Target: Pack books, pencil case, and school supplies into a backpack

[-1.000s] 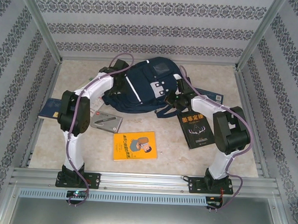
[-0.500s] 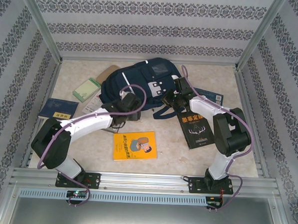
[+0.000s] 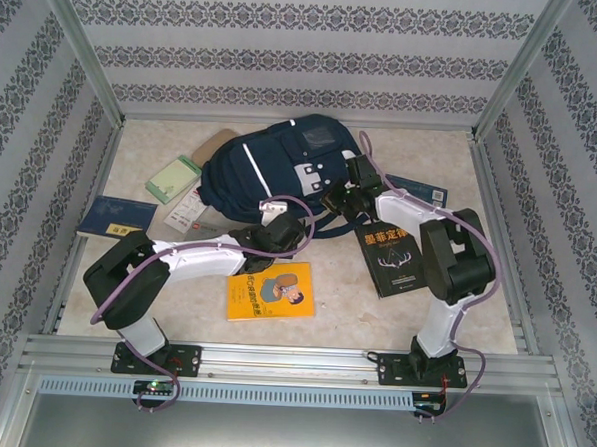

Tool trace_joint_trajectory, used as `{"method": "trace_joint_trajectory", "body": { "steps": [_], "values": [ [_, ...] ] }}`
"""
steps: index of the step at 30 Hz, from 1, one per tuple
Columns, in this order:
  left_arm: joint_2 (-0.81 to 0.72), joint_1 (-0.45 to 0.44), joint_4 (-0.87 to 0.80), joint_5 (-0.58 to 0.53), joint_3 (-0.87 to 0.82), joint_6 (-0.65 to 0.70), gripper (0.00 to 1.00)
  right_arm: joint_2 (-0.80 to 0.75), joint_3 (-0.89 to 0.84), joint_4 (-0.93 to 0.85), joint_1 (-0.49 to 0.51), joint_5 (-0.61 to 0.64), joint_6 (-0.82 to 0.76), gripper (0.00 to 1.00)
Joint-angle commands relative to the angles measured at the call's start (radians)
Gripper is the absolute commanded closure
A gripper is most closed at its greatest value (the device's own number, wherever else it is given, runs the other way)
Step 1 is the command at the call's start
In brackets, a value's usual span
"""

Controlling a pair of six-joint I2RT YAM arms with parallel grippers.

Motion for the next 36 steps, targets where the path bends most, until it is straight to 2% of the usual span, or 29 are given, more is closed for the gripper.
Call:
{"method": "trace_joint_trajectory", "body": {
  "steps": [1, 9, 18, 29, 36],
  "values": [
    [0.000, -0.009, 0.042, -0.057, -0.008, -0.008, 0.41, 0.062, 0.035, 0.066, 0.025, -0.066, -0.025, 1.00],
    [0.056, -0.008, 0.083, -0.067, 0.016, 0.028, 0.46, 0.123, 0.078, 0.062, 0.027, -0.055, -0.055, 1.00],
    [0.207, -0.003, 0.100, -0.048, 0.120, 0.144, 0.49, 0.126, 0.077, 0.052, 0.031, -0.069, -0.055, 1.00],
    [0.333, 0.029, -0.018, -0.031, 0.275, 0.104, 0.49, 0.119, 0.072, 0.038, 0.036, -0.072, -0.062, 1.00],
    [0.360, 0.049, -0.052, -0.033, 0.290, 0.068, 0.54, 0.119, 0.071, 0.038, 0.041, -0.073, -0.062, 1.00]
  ]
}}
